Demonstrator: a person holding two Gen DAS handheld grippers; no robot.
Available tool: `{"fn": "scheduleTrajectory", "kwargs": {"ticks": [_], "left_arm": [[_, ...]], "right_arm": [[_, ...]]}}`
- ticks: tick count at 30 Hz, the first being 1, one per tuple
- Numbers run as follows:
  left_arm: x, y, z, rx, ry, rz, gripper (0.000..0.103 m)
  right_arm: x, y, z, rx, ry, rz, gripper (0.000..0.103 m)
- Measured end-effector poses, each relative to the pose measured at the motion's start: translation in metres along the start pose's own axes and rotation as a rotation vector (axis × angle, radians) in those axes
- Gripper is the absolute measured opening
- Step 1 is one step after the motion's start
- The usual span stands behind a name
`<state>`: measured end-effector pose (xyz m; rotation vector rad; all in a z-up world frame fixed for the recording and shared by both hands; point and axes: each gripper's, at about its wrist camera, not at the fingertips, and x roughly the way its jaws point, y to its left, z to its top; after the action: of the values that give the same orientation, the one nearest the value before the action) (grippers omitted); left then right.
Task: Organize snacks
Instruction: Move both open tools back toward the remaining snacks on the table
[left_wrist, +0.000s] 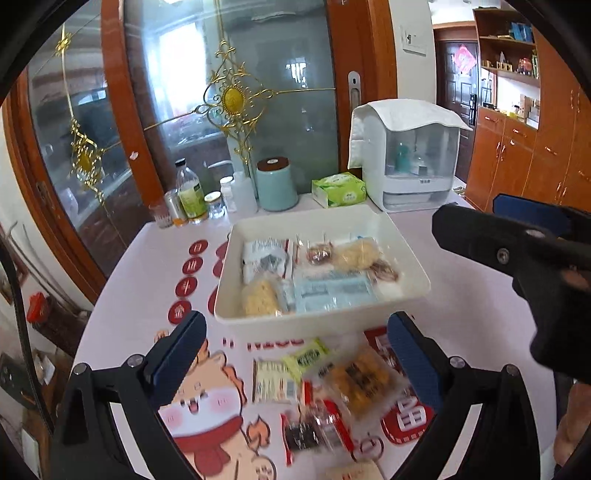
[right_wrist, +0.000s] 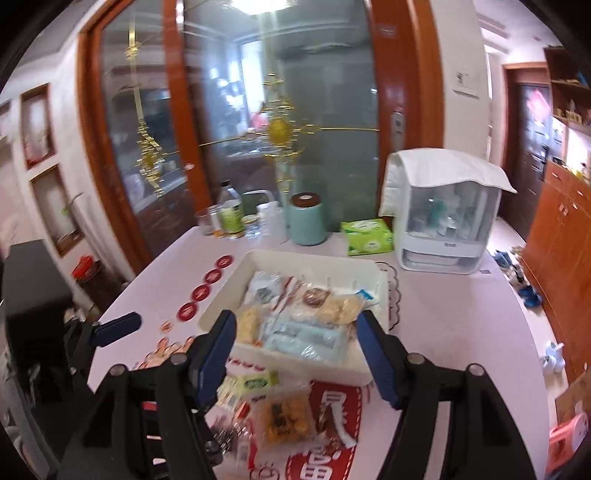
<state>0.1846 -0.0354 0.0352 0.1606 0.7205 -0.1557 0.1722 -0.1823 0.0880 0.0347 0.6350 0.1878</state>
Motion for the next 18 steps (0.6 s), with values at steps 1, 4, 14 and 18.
{"fn": "scheduleTrajectory", "kwargs": {"ticks": [1,4,14,18], "left_arm": [[-0.003,0.001,-0.005,-0.007,0.003,-0.006,0.098],[-0.015,0.005,-0.023,-0.027,-0.001,-0.019,0.098],[-0.031,0.005,-0.074,-0.074,-0.058,0.006,0.098],[-0.015,-0.007,-0.104,-0.084,0.016,-0.008,0.098]], "right_arm": [[-0.006,0.003,-0.005,-0.003,-0.006,0.012,0.074],[-0.017,0.007,-0.02,-0.009,-0.035,0.064,0.078],[-0.024,0.01,-0.072,-0.065,-0.084,-0.025,0.078],[-0.015,0.003,-0.09,-0.066,-0.061,-0.042,0.078]]}}
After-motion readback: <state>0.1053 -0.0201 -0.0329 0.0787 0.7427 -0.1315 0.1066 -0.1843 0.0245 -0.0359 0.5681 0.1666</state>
